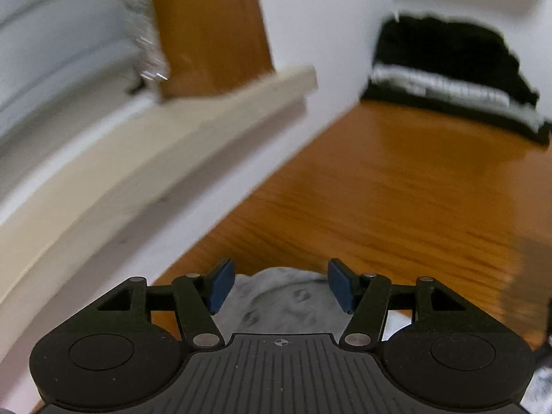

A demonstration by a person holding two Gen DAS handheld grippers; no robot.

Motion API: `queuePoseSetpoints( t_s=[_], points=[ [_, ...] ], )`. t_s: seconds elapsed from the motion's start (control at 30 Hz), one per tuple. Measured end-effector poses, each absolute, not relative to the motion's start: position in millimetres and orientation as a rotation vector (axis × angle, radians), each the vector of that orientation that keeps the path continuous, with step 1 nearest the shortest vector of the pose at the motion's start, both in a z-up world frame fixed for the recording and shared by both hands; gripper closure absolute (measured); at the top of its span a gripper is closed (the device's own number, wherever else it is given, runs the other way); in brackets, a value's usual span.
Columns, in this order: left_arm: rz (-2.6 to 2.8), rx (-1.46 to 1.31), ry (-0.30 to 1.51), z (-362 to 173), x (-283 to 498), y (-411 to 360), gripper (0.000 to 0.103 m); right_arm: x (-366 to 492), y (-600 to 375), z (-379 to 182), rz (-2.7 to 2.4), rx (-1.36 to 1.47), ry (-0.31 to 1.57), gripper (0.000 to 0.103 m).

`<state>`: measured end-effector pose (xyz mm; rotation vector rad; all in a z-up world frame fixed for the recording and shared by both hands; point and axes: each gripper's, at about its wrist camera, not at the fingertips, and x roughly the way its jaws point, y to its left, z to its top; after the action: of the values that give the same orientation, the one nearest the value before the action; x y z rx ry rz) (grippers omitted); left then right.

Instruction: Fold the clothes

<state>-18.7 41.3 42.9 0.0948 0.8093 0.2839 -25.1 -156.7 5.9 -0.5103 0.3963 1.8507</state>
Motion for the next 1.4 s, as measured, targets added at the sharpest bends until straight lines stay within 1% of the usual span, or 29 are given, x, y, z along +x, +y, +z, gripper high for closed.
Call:
queuePoseSetpoints(
  t_s=[0.03, 0.07, 0.1, 0.17, 0.2, 0.23, 0.27, 0.33, 0.4, 0.43, 0.5, 0.63, 0.8, 0.87, 0.9, 0.97, 1.07, 1.13, 1.2, 1.27, 1.3, 1.4],
  points=[
    [0.277, 0.102, 0.841, 39.9, -12.3, 41.5, 0.044, -25.2, -156.6, 5.9, 1.852, -0.51, 0.398, 0.043],
    [0.271, 0.11, 0.866, 37.2, -9.2, 41.7, 0.045, -25.4, -156.8, 6.0, 1.853, -0.511, 0.398, 0.043],
    [0.267, 0.121, 0.888, 34.8, -7.0, 42.1, 0.05, -25.6, -157.0, 6.2, 1.854, -0.511, 0.397, 0.043],
    [0.269, 0.158, 0.904, 31.4, -8.0, 43.4, 0.062, -26.4, -157.6, 6.3, 1.856, -0.513, 0.395, 0.043],
    [0.276, 0.165, 0.909, 31.7, -7.8, 43.8, 0.083, -26.6, -157.9, 6.3, 1.858, -0.513, 0.394, 0.043],
    [0.297, 0.171, 0.9, 33.0, -8.3, 42.6, 0.09, -26.8, -158.3, 6.2, 1.86, -0.515, 0.391, 0.043],
    [0.317, 0.177, 0.891, 34.4, -8.8, 41.4, 0.093, -26.9, -158.8, 6.1, 1.862, -0.517, 0.387, 0.043],
    [0.359, 0.184, 0.865, 38.2, -10.8, 39.5, 0.096, -27.0, -159.2, 5.6, 1.867, -0.521, 0.381, 0.044],
    [0.429, 0.099, 0.73, 56.4, -27.4, 46.7, 0.097, -27.9, -159.6, 5.3, 1.874, -0.526, 0.374, 0.045],
    [0.469, 0.05, 0.651, 66.4, -38.1, 51.9, 0.099, -28.1, -159.7, 5.4, 1.877, -0.528, 0.372, 0.045],
    [0.554, 0.011, 0.561, 78.1, -56.2, 62.6, 0.1, -27.8, -159.3, 5.5, 1.884, -0.53, 0.371, 0.045],
    [0.555, 0.028, 0.589, 77.9, -70.7, 65.3, 0.1, -26.5, -160.3, 5.9, 1.891, -0.532, 0.372, 0.045],
    [0.641, 0.004, 0.52, 86.8, -86.5, 72.9, 0.101, -25.2, -163.3, 5.9, 1.889, -0.531, 0.37, 0.045],
    [0.625, -0.004, 0.53, 90.1, -93.7, 73.9, 0.1, -23.6, -164.4, 6.1, 1.89, -0.528, 0.373, 0.045],
    [0.624, 0.008, 0.535, 89.5, -96.5, 71.8, 0.099, -22.7, -164.7, 5.9, 1.889, -0.527, 0.375, 0.045],
    [0.605, 0.002, 0.545, 86.8, -103.3, 69.1, 0.091, -22.8, -165.6, 6.2, 1.887, -0.525, 0.375, 0.045],
    [0.548, -0.022, 0.562, 79.0, -106.9, 63.9, 0.085, -16.7, -166.7, 9.0, 1.882, -0.5, 0.404, 0.045],
    [0.506, -0.036, 0.584, 70.1, -106.3, 56.8, 0.074, -6.1, -169.9, 13.3, 1.869, -0.449, 0.431, 0.046],
    [0.464, -0.041, 0.608, 61.2, -101.3, 48.7, 0.07, 4.3, -173.7, 16.8, 1.829, -0.399, 0.451, 0.046],
    [0.419, -0.044, 0.628, 52.7, -99.3, 37.6, 0.068, 17.3, -176.3, 17.5, 1.783, -0.349, 0.489, 0.046],
    [0.398, -0.042, 0.63, 49.4, -96.2, 32.9, 0.065, 25.1, -176.0, 17.7, 1.76, -0.322, 0.516, 0.046],
    [0.374, -0.039, 0.635, 40.5, -91.7, 24.6, 0.065, 45.5, -163.5, 18.6, 1.732, -0.27, 0.603, 0.045]
  ],
)
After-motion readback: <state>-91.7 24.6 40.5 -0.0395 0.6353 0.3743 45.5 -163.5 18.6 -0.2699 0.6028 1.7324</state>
